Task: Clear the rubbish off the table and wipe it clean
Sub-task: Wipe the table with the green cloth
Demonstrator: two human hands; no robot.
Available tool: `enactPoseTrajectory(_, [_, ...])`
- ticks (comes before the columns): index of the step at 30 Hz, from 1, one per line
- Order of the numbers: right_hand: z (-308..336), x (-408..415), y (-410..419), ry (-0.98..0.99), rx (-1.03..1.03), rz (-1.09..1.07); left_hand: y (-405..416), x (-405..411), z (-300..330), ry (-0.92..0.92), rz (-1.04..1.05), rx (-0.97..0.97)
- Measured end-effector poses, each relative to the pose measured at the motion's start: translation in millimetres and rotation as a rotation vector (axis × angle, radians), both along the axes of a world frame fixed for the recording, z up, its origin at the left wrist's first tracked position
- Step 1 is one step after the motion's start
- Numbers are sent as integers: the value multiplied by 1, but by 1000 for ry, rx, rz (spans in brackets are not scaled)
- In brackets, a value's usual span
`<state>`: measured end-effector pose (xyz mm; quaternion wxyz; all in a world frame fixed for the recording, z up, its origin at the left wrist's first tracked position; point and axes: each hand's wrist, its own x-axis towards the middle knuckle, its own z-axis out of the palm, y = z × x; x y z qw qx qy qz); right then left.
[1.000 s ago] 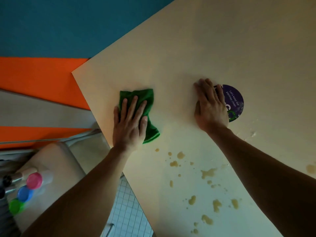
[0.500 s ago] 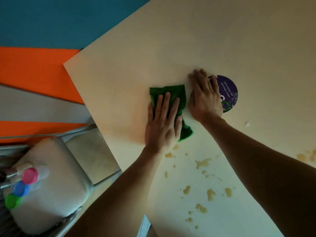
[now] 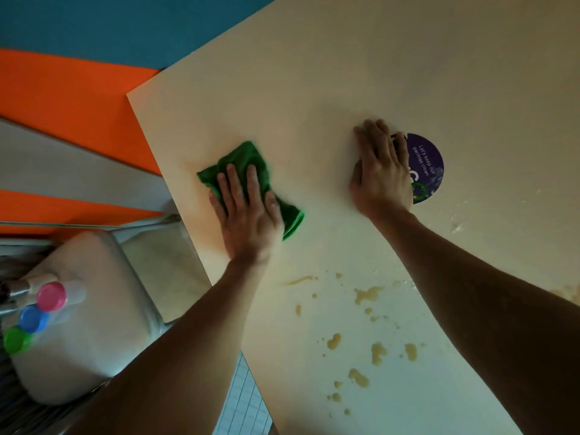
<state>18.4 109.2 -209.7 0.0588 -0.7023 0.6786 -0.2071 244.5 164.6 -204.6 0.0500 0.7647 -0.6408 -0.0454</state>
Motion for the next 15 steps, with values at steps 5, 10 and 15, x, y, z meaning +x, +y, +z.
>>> enactPoseTrajectory(5, [-3, -2, 0, 2, -29, -9, 1, -58, 0, 73, -191, -47])
enactPoseTrajectory(10, [-1, -6, 7, 31, 30, 53, 75, -23, 7, 90, -461, -30])
enactPoseTrajectory(15, [-2, -14, 35, 75, 31, 113, 94, 53, 9, 34, -436, -16])
